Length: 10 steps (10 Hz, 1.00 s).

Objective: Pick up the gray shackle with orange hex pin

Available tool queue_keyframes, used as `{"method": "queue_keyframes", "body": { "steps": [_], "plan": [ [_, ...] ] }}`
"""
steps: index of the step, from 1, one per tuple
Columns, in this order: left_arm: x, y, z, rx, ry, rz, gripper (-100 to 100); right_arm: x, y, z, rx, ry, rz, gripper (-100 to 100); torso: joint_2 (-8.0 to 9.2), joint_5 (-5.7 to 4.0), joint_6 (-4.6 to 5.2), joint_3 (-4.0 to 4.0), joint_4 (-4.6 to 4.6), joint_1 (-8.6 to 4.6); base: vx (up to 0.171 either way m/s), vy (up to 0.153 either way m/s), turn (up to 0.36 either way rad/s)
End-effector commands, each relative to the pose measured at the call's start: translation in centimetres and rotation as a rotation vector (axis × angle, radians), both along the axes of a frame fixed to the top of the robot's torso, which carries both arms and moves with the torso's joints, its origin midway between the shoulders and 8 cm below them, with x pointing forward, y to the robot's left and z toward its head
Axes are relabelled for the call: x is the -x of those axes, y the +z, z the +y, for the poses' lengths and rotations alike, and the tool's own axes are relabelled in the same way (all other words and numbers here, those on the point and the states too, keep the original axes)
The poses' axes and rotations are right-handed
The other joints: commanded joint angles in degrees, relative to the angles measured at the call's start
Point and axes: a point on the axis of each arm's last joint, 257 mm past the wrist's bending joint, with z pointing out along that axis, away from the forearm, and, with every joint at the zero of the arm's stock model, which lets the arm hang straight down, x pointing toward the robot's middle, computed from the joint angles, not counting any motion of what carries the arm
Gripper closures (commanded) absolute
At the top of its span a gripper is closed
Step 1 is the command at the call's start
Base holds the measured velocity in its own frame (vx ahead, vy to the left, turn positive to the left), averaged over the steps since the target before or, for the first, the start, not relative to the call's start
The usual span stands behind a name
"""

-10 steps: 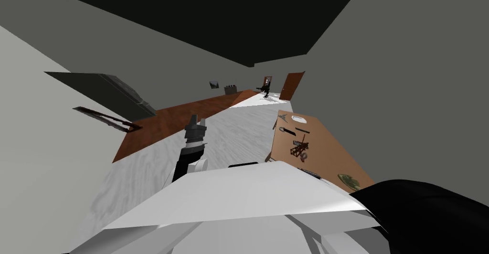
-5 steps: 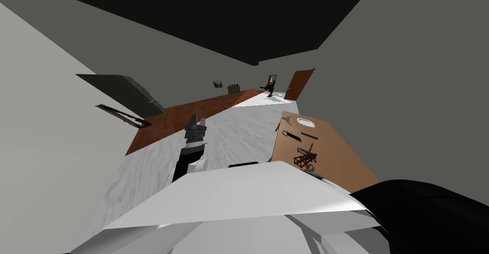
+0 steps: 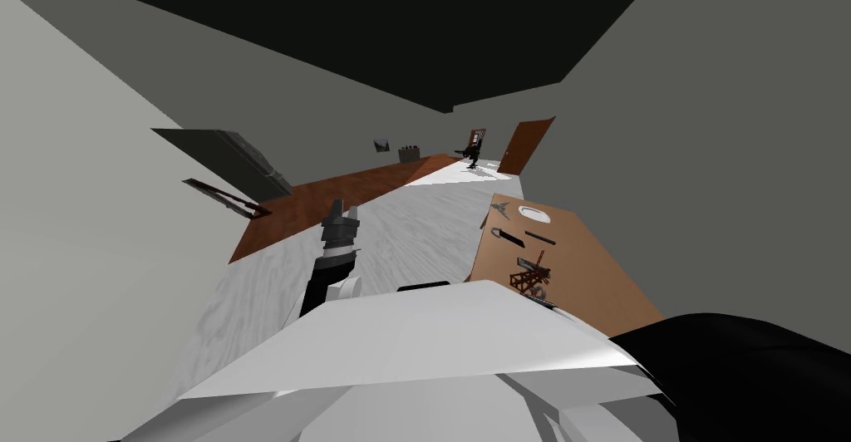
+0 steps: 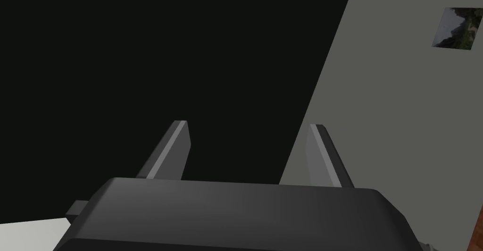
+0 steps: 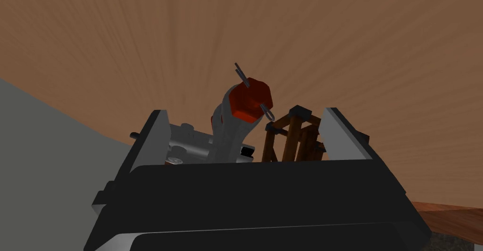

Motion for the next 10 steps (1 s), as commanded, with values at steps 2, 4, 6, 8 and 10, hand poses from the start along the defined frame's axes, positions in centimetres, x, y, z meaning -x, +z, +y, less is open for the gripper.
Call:
{"method": "queue_keyframes", "body": {
  "steps": [2,4,6,8,10],
  "plan": [
    [0.0,0.0,0.0,0.0,0.0,0.0,0,0.0,0.0,0.0,0.0,0.0,0.0,100,-0.05,0.02,0.0,-0.03,-0.01,0.07,0.0,0.0,0.0],
    [0.0,0.0,0.0,0.0,0.0,0.0,0,-0.1,0.0,0.1,-0.003,-0.003,-0.004,100,-0.11,0.04,-0.04,-0.09,-0.07,0.09,0.0,0.0,0.0],
    [0.0,0.0,0.0,0.0,0.0,0.0,0,-0.1,0.0,0.1,-0.003,-0.003,-0.004,0,-0.13,0.05,-0.05,-0.1,-0.08,0.1,0.0,0.0,0.0],
    [0.0,0.0,0.0,0.0,0.0,0.0,0,0.4,0.9,-0.2,0.0,0.012,0.002,100,-0.18,0.08,-0.01,-0.13,-0.1,0.22,0.034,0.044,-0.071],
    [0.0,0.0,0.0,0.0,0.0,0.0,0,0.6,1.2,-0.1,0.0,0.016,0.004,100,-0.25,0.12,-0.02,-0.17,-0.11,0.37,0.03,0.045,-0.05]
  ]
}}
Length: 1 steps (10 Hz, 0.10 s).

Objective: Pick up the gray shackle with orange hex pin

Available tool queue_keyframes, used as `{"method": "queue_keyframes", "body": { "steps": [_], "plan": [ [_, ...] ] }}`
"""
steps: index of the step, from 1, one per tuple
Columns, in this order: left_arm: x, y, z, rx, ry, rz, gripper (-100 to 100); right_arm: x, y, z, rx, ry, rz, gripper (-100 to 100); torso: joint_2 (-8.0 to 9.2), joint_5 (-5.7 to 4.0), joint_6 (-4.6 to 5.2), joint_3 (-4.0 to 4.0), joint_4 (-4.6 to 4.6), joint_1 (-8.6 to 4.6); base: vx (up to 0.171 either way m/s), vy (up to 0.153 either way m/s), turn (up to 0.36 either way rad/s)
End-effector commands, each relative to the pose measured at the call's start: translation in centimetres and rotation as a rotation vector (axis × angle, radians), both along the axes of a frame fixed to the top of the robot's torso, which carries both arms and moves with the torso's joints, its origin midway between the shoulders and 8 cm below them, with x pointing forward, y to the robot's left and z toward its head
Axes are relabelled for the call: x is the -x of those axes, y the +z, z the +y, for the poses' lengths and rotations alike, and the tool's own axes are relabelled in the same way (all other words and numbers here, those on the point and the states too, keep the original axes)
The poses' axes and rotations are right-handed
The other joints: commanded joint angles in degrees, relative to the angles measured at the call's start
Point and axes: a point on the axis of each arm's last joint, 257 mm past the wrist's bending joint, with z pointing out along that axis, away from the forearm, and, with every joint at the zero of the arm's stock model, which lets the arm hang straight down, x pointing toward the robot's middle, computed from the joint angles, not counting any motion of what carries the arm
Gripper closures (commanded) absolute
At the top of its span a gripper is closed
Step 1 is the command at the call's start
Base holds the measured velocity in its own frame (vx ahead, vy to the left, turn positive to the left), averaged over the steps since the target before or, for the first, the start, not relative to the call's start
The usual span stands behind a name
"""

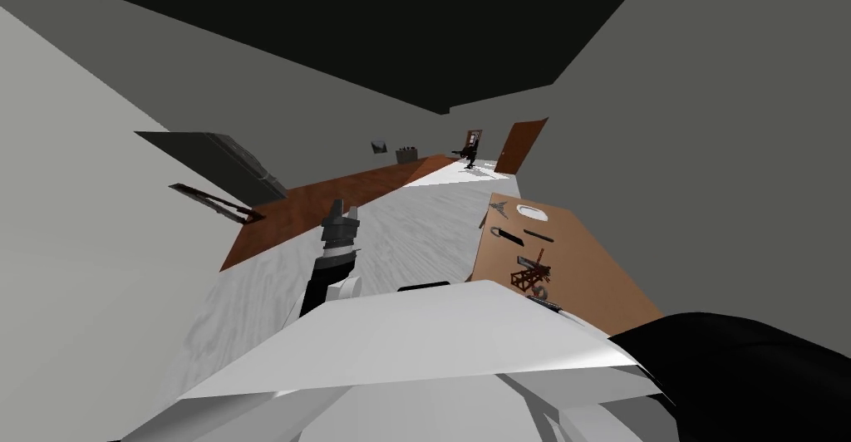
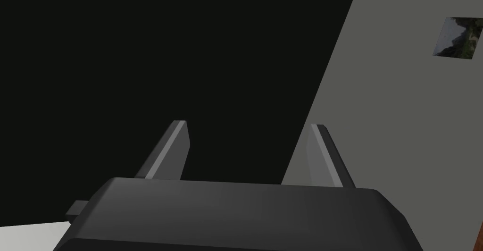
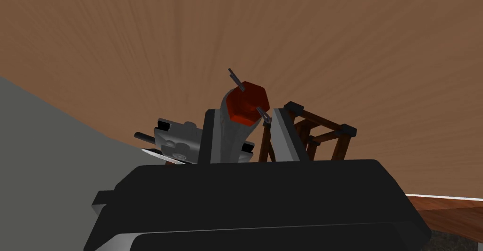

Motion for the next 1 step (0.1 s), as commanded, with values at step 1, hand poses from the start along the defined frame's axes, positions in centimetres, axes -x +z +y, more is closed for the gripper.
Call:
{"method": "queue_keyframes", "body": {
  "steps": [1],
  "plan": [
    [0.0,0.0,0.0,0.0,0.0,0.0,0,0.0,0.0,0.0,0.0,0.0,0.0,0,0.0,0.0,0.0,0.0,0.0,0.0,0.002,0.006,0.002]
  ]
}}
